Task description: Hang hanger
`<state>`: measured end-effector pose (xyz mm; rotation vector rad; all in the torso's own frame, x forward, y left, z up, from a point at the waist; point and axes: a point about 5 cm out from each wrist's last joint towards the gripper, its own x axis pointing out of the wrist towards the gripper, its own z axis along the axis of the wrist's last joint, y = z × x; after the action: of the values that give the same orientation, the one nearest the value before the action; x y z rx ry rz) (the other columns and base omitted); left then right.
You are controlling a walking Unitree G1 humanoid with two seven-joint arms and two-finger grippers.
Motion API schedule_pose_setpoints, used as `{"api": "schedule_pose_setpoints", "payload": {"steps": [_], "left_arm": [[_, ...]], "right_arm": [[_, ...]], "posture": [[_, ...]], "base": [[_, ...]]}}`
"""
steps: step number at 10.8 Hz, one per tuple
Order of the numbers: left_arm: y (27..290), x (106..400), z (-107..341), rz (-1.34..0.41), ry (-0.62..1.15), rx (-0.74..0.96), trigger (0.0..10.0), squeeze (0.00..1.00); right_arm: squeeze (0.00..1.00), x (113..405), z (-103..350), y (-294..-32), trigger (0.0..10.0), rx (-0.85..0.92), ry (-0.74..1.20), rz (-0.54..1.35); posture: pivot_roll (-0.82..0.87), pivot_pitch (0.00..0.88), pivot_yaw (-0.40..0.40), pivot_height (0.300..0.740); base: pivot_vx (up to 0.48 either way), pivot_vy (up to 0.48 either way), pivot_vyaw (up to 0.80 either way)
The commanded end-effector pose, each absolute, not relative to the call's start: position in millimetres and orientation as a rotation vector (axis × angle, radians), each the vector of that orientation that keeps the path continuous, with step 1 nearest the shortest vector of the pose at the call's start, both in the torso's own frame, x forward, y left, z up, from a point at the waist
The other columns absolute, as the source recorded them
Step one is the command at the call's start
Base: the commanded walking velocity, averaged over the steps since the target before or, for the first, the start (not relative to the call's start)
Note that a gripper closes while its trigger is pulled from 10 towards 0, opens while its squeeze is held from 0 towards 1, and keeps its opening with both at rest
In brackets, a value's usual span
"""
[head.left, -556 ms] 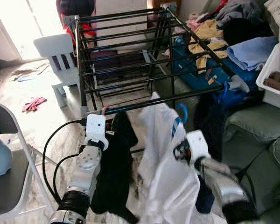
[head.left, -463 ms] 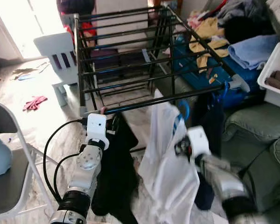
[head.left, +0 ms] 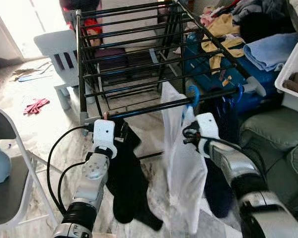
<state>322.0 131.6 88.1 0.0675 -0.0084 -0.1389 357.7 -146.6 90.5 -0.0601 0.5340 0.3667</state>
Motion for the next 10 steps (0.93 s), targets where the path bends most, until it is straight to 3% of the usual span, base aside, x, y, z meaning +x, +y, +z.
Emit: {"api": "schedule_pose_setpoints", "payload": {"steps": [1, 5, 8, 9, 10], "left_arm": [[135, 320, 87, -0.134, -0.002, 0.069, 10.0, 0.0], [134, 319, 88, -0.143, 0.001, 0.068, 10.0, 0.0], [133, 320, 89, -0.144, 0.0, 0.068, 10.0, 0.0], [132, 320, 89, -0.145, -0.001, 0.067, 10.0, 0.0], [131, 319, 88, -0.147, 0.0, 0.065, 10.0, 0.0]], "right_arm": [[0.0, 365, 103, -135, 10.0, -0.026, 0.512, 0.415], [0.0, 352, 68, -128, 10.0, 0.112, 0.68, 0.431], [0.0, 352, 66, -134, 10.0, 0.094, 0.642, 0.424], [1.0, 353, 69, -138, 10.0, 0.038, 0.594, 0.423], [1.0, 354, 71, -142, 10.0, -0.049, 0.546, 0.429]], "posture": [[-0.15, 0.0, 0.057, 0.74], [-0.14, 0.0, 0.052, 0.74], [-0.14, 0.0, 0.051, 0.74], [-0.14, 0.0, 0.051, 0.74], [-0.14, 0.0, 0.05, 0.74]], "base": [[0.0, 0.0, 0.0], [0.0, 0.0, 0.0], [0.0, 0.0, 0.0], [0.0, 0.0, 0.0], [0.0, 0.0, 0.0]]}}
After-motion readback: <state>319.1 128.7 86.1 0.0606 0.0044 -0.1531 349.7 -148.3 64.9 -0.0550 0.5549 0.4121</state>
